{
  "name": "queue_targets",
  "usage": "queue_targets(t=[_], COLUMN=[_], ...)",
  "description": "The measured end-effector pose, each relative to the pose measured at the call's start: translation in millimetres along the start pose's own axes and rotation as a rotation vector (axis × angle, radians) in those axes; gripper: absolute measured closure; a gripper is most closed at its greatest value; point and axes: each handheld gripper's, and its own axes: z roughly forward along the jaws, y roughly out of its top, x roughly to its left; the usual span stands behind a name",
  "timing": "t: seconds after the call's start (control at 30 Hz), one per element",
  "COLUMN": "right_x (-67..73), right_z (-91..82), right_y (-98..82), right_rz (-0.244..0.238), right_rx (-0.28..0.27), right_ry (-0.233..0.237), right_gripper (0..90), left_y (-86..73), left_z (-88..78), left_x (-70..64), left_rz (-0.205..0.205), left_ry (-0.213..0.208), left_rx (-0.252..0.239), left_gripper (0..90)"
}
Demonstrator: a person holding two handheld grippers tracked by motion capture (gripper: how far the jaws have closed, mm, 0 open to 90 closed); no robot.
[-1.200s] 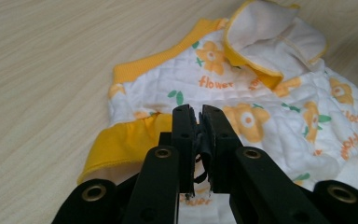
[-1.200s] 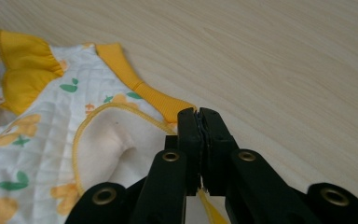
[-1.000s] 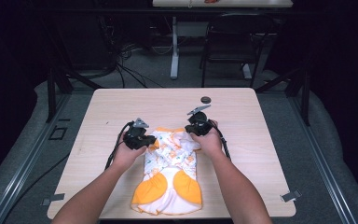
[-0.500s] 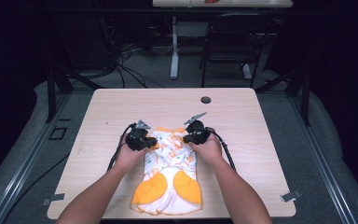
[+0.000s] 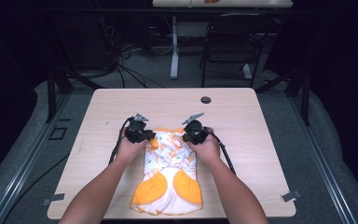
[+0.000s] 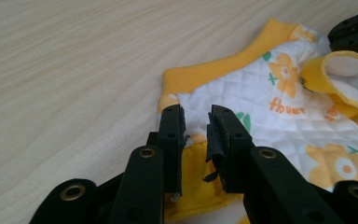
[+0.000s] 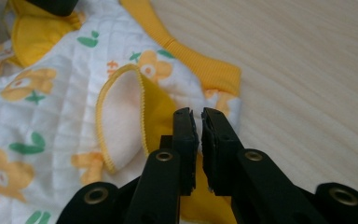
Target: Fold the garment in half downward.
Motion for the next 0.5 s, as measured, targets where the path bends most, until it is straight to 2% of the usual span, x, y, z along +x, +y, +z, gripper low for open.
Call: queue_targets(t=[0.07,0.1,0.2,0.23,0.33,0.5], right_x=[-1.1,-3.4,-5.4,-7.7,-10.8,-12.1], right_z=[0.6,3.0,5.3,7.2,10.0,12.4], right_y=[0.9,1.3,0.6,-0.7,-2.7,-3.8], right_rz=[0.016,0.037,0.043,0.059,0.074,0.07], right_rx=[0.0,-0.006,-0.004,-0.001,0.004,0.011], right_ry=[-0.001,-0.015,-0.025,-0.028,-0.019,-0.018], right_gripper=[80.7,76.4,74.8,70.4,64.8,61.1], left_y=[0.4,0.7,0.9,0.2,-1.2,-2.2], left_z=[0.9,3.0,4.3,5.1,7.1,10.1], left_x=[2.0,4.1,5.8,7.1,7.5,5.8], left_rz=[0.002,-0.004,0.002,0.006,0.001,-0.002], left_ry=[0.004,0.015,0.03,0.045,0.037,0.03], left_rx=[0.007,0.015,0.013,0.016,0.025,0.036], left_gripper=[69.7,68.1,62.5,60.2,56.9,54.3])
